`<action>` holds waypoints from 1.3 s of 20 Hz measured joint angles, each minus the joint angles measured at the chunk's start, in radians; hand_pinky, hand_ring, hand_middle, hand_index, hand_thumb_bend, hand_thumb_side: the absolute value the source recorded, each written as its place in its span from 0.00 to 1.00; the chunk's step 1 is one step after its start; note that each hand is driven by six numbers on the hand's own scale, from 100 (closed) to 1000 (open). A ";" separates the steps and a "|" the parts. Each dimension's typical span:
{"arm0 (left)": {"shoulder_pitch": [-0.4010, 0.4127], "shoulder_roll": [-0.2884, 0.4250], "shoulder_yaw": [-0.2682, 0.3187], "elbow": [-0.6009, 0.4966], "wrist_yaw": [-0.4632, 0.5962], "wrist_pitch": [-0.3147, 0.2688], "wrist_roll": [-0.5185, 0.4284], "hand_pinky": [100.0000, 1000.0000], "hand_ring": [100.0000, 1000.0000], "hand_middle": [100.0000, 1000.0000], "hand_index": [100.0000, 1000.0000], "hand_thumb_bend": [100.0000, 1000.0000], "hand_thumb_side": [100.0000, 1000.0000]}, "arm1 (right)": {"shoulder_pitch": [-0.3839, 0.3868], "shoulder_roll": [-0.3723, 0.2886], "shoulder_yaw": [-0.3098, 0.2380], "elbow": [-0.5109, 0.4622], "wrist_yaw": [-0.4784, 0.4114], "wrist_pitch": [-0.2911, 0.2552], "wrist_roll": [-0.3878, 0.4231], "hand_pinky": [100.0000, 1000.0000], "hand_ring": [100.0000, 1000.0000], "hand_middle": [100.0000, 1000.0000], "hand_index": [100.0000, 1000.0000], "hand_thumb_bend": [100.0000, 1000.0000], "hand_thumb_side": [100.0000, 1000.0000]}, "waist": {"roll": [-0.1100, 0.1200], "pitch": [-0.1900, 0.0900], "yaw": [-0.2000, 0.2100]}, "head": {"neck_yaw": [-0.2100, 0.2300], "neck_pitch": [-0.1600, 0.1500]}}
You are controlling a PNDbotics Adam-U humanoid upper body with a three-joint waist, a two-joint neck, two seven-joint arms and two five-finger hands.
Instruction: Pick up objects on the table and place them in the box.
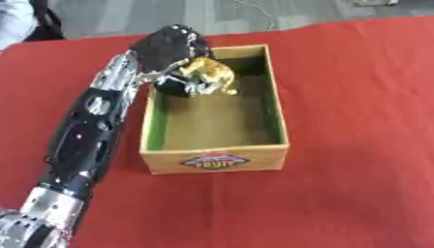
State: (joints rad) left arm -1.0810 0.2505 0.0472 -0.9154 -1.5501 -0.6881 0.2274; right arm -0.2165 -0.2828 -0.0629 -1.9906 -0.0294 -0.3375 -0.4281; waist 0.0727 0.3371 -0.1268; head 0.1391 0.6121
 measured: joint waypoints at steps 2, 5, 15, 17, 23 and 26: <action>0.002 -0.008 -0.002 0.006 0.029 0.029 -0.021 0.57 0.49 0.35 0.31 0.00 0.32 | -0.002 0.004 0.002 0.000 -0.001 0.001 0.002 0.90 0.51 0.33 0.73 0.00 0.35 | 0.000 0.001 -0.002 | 0.000 0.000; 0.009 -0.021 -0.012 0.018 0.071 0.050 -0.073 0.60 0.53 0.38 0.38 0.00 0.29 | -0.003 0.006 0.003 0.000 -0.001 0.003 0.005 0.90 0.51 0.33 0.73 0.00 0.35 | -0.001 0.001 -0.002 | 0.000 0.000; 0.017 -0.023 -0.052 -0.013 -0.026 -0.009 -0.214 0.78 0.73 0.57 0.67 0.00 0.18 | -0.003 0.007 0.003 0.000 -0.005 0.006 0.008 0.90 0.51 0.33 0.73 0.00 0.35 | -0.001 0.001 -0.002 | -0.011 0.003; 0.018 -0.023 -0.055 -0.015 -0.066 -0.020 -0.217 0.84 0.79 0.64 0.77 0.00 0.14 | -0.003 0.007 0.003 0.000 -0.006 0.007 0.009 0.90 0.51 0.33 0.73 0.00 0.35 | -0.001 0.001 -0.002 | -0.011 0.007; 0.022 -0.023 -0.057 -0.026 -0.169 -0.051 -0.225 1.00 0.98 0.88 1.00 0.36 0.20 | -0.003 0.007 0.003 0.000 -0.009 0.008 0.010 0.90 0.51 0.33 0.73 0.00 0.35 | 0.000 0.001 -0.002 | -0.011 0.010; 0.021 -0.022 -0.060 -0.046 -0.214 -0.056 -0.226 1.00 1.00 0.93 1.00 0.56 0.55 | -0.003 0.007 0.003 0.000 -0.012 0.008 0.010 0.90 0.51 0.34 0.73 0.00 0.35 | 0.000 0.000 -0.005 | -0.010 0.010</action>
State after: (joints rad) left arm -1.0595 0.2287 -0.0125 -0.9618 -1.7640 -0.7443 0.0014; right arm -0.2197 -0.2762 -0.0596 -1.9906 -0.0417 -0.3294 -0.4179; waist 0.0723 0.3373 -0.1313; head 0.1293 0.6226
